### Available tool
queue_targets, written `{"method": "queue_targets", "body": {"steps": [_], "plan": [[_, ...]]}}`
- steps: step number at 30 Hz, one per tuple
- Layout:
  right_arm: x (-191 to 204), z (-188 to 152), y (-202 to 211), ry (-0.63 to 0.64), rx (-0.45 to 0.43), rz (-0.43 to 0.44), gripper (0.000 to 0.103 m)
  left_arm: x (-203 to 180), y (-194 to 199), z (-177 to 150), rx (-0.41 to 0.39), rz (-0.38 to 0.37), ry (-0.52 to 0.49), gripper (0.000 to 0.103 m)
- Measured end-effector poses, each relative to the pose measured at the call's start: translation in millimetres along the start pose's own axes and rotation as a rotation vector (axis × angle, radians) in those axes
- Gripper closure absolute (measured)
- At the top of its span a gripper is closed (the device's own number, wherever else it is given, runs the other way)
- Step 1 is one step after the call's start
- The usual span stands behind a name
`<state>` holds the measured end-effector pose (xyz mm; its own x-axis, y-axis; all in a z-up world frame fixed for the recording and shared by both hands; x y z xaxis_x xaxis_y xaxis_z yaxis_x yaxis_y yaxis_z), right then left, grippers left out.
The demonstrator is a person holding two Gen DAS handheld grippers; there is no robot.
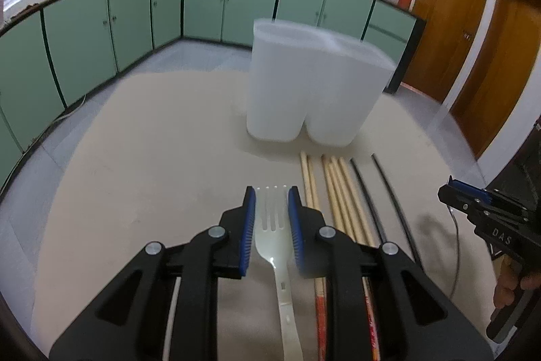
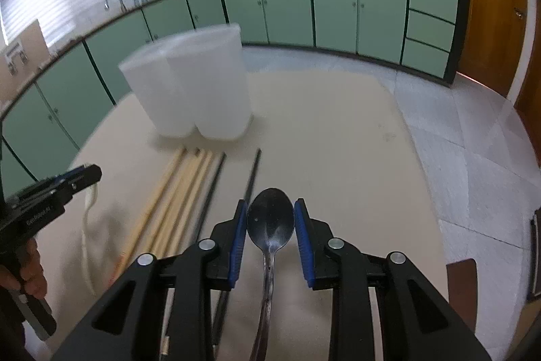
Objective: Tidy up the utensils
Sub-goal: 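Close left tool on the white fork while right tool grasps the steel spoon, then lift the fork with left tool over the white holder while right tool carries the spoon there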
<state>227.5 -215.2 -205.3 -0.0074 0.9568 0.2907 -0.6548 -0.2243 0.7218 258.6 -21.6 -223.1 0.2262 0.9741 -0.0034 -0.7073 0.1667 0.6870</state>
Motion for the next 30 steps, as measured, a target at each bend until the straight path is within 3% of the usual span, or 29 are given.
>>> {"method": "queue_targets", "body": {"steps": [7, 18, 30], "plan": [[10.8, 22.1, 36.0, -0.002, -0.115, 0.07, 0.075, 5.1, 37.9, 11.2, -0.131, 0.021, -0.03, 0.084], [33.1, 63.6, 71.2, 0.023, -0.236, 0.144, 0.075, -1.8, 73.5, 55.0, -0.264, 0.023, -0.039, 0.085], [81.7, 178.5, 73.4, 0.079, -0.438, 0.218, 0.075, 4.7, 92.0, 176.8, -0.477, 0.044, -0.044, 0.085]]}}
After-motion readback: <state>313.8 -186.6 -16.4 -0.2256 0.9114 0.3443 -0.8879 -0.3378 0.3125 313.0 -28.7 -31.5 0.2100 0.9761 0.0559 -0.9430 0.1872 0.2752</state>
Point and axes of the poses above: each gripper's, at about its wrist camera, not at the fingertips, and y roughly against the way its jaws point, x to its left, z to its top, the point moved 6 cm from there along -y, roughly the way its jaws point, and after that the axes turned 11 degrees about -y, right-handed, at the moved point
